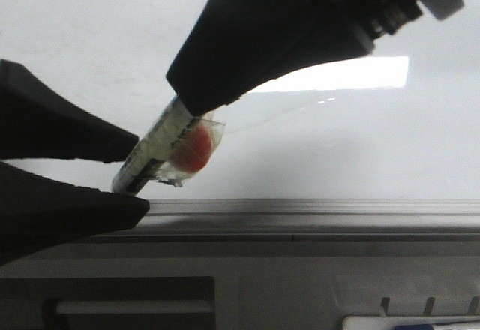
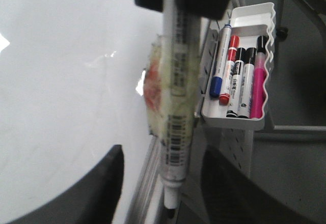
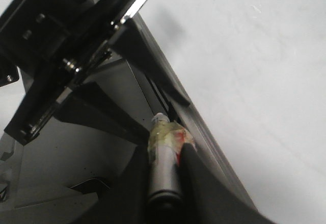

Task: Write number 3 on whiteboard

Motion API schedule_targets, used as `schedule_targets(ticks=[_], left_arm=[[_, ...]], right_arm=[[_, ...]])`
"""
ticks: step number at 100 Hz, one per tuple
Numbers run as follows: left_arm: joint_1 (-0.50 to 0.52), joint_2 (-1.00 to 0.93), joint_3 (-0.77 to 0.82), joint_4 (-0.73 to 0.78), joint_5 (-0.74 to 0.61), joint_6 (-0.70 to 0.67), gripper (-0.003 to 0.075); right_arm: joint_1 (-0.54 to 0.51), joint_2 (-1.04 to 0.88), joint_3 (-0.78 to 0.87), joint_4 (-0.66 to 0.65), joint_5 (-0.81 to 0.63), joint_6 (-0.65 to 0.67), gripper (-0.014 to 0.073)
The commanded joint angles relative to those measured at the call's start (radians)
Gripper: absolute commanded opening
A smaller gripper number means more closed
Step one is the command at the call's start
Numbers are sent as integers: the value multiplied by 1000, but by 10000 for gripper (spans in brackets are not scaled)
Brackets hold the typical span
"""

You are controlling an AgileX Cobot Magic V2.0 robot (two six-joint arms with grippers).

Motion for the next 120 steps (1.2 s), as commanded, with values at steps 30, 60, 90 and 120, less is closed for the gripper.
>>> schedule_targets(ticks=[30, 60, 90, 120], left_arm=[[-6, -290, -29, -222, 30, -9, 426], [-6, -488, -29, -321, 208, -9, 419], [-6, -498, -29, -405, 206, -9, 335], [-6, -498, -29, -405, 206, -9, 286]], right_arm=[[0, -22, -35, -2, -43, -8, -62], [-7, -17, -82, -53, -99, -8, -61], [-166, 70, -299, -72, 65, -4, -61], [-212, 154, -403, -89, 53, -4, -60]])
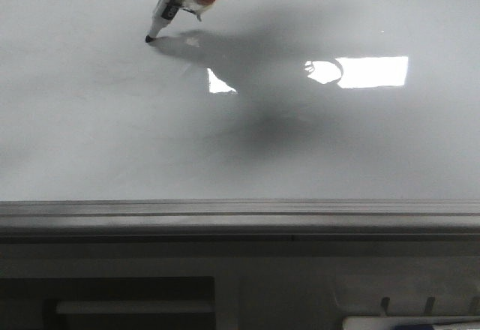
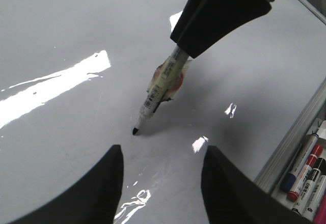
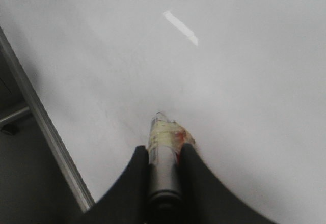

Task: Write number 3 on whiteboard

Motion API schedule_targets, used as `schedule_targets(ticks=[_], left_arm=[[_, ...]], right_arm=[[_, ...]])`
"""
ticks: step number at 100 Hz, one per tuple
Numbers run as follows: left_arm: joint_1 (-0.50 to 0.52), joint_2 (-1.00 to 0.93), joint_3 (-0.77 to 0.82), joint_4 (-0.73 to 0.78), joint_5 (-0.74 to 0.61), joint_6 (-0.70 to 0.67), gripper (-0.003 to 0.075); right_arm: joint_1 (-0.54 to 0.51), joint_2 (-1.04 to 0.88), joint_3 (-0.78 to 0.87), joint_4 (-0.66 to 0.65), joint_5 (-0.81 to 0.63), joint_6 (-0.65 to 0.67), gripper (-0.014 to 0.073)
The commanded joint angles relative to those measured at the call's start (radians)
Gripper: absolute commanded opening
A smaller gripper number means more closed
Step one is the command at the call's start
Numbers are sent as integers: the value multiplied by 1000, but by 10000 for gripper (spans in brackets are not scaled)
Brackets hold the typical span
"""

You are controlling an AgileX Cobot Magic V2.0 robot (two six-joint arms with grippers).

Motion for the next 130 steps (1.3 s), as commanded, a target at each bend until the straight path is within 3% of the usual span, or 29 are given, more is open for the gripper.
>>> schedule_targets(ticks=[1, 23, 51, 63, 90, 130], left_arm=[[-6, -1, -29, -17, -61, -9, 284], [-6, -1, -29, -17, -61, -9, 242], [-6, -1, -29, -17, -61, -9, 242], [-6, -1, -29, -17, -61, -9, 242], [-6, -1, -29, -17, -61, -9, 242], [-6, -1, -29, -14, -59, -9, 242]], right_arm=[[-8, 0, -59, -17, -61, -2, -61], [-29, 7, -67, -54, -51, -2, -45], [-77, -66, -65, -54, 100, 6, -40], [-61, -51, -50, -35, 150, 6, -40], [-7, 5, -38, -35, 63, 9, -40], [-4, -43, -17, -51, 236, 34, -40]])
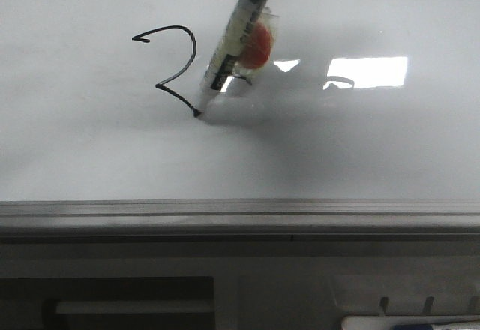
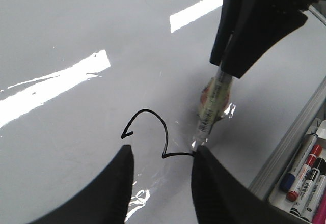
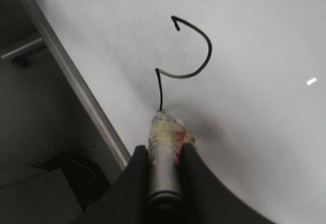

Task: Write number 3 on whiteboard

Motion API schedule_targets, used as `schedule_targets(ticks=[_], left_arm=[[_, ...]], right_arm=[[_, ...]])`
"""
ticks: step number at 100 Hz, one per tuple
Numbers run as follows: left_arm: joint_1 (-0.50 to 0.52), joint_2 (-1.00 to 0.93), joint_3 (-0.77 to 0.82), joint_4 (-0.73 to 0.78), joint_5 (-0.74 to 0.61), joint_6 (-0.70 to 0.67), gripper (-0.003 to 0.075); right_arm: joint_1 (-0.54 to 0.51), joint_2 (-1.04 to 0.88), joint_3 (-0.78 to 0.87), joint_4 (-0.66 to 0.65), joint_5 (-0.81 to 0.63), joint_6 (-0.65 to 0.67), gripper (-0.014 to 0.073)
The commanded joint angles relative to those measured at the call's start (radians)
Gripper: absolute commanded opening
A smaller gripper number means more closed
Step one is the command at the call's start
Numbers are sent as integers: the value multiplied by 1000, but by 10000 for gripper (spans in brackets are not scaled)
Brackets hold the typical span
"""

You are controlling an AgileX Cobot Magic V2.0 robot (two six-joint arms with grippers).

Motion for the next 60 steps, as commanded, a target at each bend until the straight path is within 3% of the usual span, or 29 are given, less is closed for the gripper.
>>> schedule_targets(ticks=[1, 34, 60], left_arm=[[-6, -1, -29, -13, -61, -7, 242], [-6, -1, -29, -13, -60, -7, 242], [-8, 4, -29, 34, -66, -7, 242]], right_arm=[[1, -29, -6, -12, -29, 12, -40], [102, 97, 11, 24, -257, 19, -40], [122, 35, 2, 63, -214, 31, -40]])
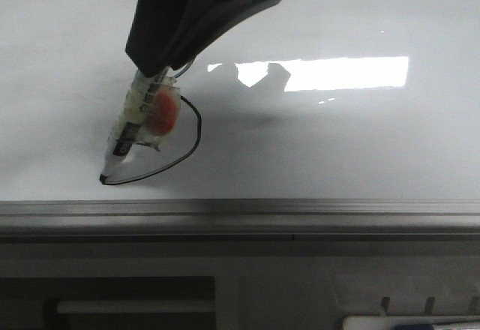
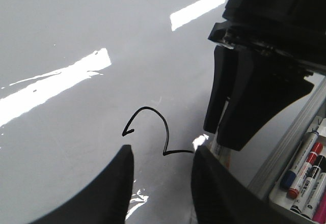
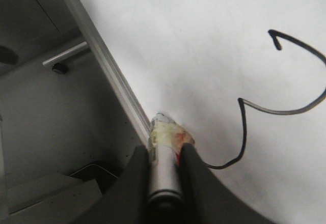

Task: Write number 3 on whiteboard

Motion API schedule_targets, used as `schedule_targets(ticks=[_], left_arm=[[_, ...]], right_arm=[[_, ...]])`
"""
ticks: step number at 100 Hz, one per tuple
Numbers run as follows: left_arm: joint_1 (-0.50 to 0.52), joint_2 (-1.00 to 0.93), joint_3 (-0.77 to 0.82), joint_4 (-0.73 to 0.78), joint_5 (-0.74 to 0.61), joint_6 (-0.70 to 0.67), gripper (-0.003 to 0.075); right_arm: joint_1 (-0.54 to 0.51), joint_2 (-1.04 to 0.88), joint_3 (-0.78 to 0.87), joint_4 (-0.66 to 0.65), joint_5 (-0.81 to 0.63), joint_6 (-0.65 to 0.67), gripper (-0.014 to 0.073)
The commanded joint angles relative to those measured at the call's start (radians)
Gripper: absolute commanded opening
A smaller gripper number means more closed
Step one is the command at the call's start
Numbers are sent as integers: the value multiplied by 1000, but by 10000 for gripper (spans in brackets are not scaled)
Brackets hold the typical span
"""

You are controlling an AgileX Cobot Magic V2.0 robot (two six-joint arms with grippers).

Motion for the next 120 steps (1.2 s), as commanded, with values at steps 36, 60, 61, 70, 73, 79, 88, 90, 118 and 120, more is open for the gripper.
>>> schedule_targets(ticks=[36, 60, 61, 70, 73, 79, 88, 90, 118, 120], left_arm=[[-106, 228, -29, 63, -238, -7, 288], [-104, 355, -34, 63, -262, 23, 337], [-104, 358, -34, 63, -264, 23, 337], [-104, 396, -36, 59, -308, 30, 336], [-104, 407, -44, 48, -310, 30, 337], [-104, 426, -58, 18, -310, 42, 337], [-104, 446, -73, -5, -310, 57, 336], [-104, 446, -73, -5, -310, 57, 336], [-104, 447, -75, 5, -289, 57, 204], [-104, 447, -75, 5, -287, 57, 162]], right_arm=[[11, -124, -35, -20, 97, -1, -40], [13, -136, -35, -20, 96, -1, -40], [13, -136, -35, -20, 96, -1, -40], [34, -136, -35, -17, 96, -1, -40], [43, -136, -35, -17, 94, -1, -40], [63, -136, -35, -17, 89, -1, -40], [73, -136, -35, -17, 89, -1, -40], [73, -136, -35, -17, 87, -1, -40], [73, -136, -35, -17, 83, -1, -40], [73, -136, -35, -17, 80, -1, -40]])
